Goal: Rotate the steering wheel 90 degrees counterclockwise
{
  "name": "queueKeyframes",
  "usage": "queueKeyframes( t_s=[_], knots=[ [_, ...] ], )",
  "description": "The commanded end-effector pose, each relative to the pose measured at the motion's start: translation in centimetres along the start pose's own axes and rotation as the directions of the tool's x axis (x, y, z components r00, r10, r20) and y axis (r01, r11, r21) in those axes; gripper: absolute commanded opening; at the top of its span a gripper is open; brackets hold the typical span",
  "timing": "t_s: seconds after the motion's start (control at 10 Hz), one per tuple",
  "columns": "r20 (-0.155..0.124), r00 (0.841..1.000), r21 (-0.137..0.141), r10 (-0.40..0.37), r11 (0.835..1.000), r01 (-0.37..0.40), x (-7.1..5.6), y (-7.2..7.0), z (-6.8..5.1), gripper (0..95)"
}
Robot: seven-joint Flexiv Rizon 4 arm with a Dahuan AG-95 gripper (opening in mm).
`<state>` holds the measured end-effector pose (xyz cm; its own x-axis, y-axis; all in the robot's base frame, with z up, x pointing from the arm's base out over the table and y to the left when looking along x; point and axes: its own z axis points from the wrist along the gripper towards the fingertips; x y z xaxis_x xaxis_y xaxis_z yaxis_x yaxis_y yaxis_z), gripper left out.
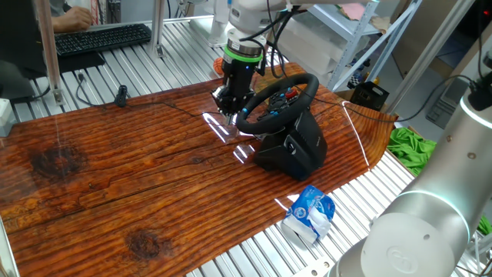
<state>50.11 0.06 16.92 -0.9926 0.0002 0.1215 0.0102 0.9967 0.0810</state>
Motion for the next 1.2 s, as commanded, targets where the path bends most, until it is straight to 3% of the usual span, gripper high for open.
queueKeyframes(
  t_s=[0.1,0.2,0.6,0.9,1.2],
  knots=[
    [-0.008,1.0,0.005,-0.012,1.0,0.013,0.2,-0.1,-0.1,0.0],
    [-0.033,0.999,0.006,-0.017,1.0,0.018,0.3,-0.1,-0.2,0.0],
    [-0.131,0.991,0.061,-0.036,0.997,0.045,1.4,-0.7,-1.2,0.0],
    [-0.158,0.986,0.146,-0.054,0.986,0.077,2.0,-1.3,-1.7,0.0],
    [-0.171,0.983,0.165,-0.072,0.981,0.1,2.5,-2.6,-2.1,0.0]
  ],
)
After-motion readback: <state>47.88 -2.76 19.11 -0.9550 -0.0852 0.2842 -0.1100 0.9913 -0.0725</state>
